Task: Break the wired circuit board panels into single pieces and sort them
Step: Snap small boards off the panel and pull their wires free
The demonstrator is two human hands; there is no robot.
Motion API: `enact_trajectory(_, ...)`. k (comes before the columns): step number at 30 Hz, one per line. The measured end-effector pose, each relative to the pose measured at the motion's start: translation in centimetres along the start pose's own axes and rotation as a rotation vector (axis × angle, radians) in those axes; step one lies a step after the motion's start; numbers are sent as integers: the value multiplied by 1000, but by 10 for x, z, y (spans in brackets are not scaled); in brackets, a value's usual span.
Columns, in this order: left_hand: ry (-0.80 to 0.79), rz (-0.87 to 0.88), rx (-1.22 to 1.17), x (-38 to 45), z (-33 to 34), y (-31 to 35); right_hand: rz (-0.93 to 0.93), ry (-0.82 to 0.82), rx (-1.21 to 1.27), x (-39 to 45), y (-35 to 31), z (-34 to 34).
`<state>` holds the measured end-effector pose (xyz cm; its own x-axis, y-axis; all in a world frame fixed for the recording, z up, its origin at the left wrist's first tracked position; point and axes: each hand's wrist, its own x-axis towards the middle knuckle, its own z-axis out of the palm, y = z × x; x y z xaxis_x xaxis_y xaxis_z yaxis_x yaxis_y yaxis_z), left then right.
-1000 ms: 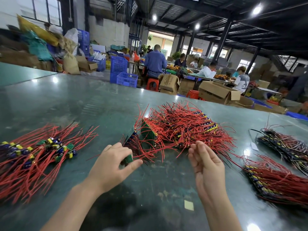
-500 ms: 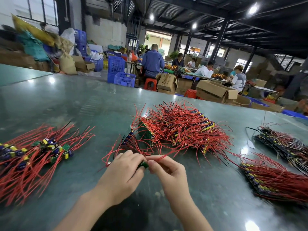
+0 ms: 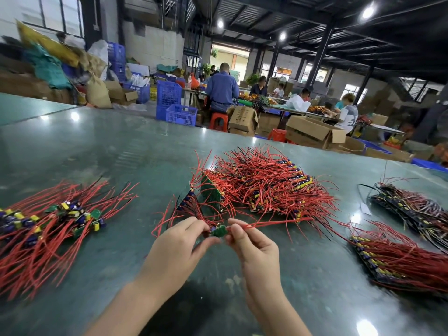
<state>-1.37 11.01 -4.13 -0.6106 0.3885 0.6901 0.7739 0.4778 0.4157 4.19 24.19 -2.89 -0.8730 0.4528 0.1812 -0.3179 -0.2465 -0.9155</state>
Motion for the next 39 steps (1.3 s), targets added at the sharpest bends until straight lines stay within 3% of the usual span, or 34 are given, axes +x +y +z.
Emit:
enact_trajectory(8, 40, 104, 183, 1, -2, -3, -3, 9, -14, -2, 2, 1)
enact_trajectory(10, 6, 28, 85, 2, -2, -1, -31, 5, -51, -1, 2, -1)
enact_trajectory(14, -111, -175, -370, 4, -3, 6, -98, 44, -113, 3, -2, -6)
enact_trajectory(22, -232, -357, -559, 8, -7, 3, -228, -56, -332, 1, -8, -5)
enact_trajectory(30, 20, -363, -362, 5, -7, 14, -289, 60, -474, 0, 5, -6)
enact_trajectory(35, -31, -313, -286, 2, -3, 16, -240, 128, -460, 1, 7, -8)
enact_trajectory(39, 21, -99, 211, -6, 8, 16, -132, 125, -406, 2, 9, -7)
